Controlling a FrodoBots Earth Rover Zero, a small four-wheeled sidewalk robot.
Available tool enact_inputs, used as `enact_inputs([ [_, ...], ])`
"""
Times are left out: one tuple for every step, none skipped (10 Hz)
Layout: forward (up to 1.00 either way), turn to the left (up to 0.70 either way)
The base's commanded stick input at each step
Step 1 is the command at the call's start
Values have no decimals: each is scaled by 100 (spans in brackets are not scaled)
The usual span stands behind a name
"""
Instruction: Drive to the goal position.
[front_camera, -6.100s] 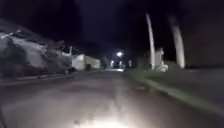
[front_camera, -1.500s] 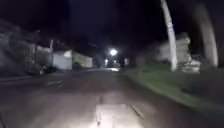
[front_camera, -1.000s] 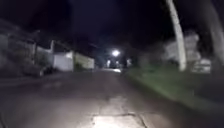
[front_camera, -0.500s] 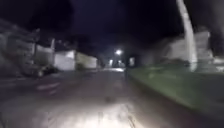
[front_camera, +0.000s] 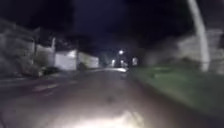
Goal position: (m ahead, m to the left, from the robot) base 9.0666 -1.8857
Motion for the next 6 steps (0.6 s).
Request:
enact_inputs([
  [70,-35],
  [70,-35],
  [70,-35],
  [70,-35],
  [70,-35],
  [70,-22],
])
